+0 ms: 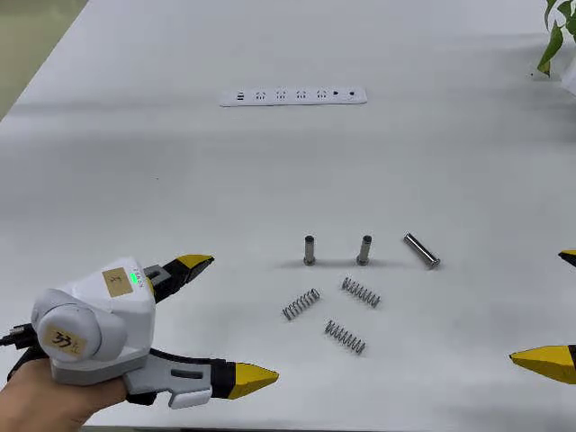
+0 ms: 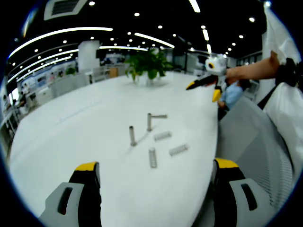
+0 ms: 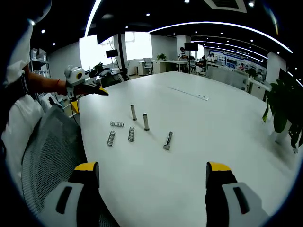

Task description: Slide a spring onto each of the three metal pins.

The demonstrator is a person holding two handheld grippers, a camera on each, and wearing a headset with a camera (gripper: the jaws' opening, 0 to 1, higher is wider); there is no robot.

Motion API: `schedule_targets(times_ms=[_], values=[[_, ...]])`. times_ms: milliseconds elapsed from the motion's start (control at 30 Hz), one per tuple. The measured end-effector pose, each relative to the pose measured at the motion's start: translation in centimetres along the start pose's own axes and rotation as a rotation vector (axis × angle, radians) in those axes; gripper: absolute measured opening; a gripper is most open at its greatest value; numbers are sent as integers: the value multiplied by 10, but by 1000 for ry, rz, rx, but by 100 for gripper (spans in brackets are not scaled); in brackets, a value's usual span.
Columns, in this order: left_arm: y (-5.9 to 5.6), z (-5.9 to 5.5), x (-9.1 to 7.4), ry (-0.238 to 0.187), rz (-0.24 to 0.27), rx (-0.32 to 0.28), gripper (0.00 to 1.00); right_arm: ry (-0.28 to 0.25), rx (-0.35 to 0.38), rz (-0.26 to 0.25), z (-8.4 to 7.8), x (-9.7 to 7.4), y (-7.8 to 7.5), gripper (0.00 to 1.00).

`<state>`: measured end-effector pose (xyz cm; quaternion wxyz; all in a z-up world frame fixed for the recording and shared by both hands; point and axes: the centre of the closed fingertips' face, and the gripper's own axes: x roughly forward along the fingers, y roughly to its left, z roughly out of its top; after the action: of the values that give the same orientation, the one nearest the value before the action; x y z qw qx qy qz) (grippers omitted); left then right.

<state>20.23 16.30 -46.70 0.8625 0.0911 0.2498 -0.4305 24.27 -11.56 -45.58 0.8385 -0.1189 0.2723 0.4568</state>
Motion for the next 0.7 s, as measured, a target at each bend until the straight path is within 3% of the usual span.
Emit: schedule_targets(times_ms=[700], values=[[7, 1, 4, -18, 5, -27, 100, 33, -67, 29, 29, 32, -21, 91]])
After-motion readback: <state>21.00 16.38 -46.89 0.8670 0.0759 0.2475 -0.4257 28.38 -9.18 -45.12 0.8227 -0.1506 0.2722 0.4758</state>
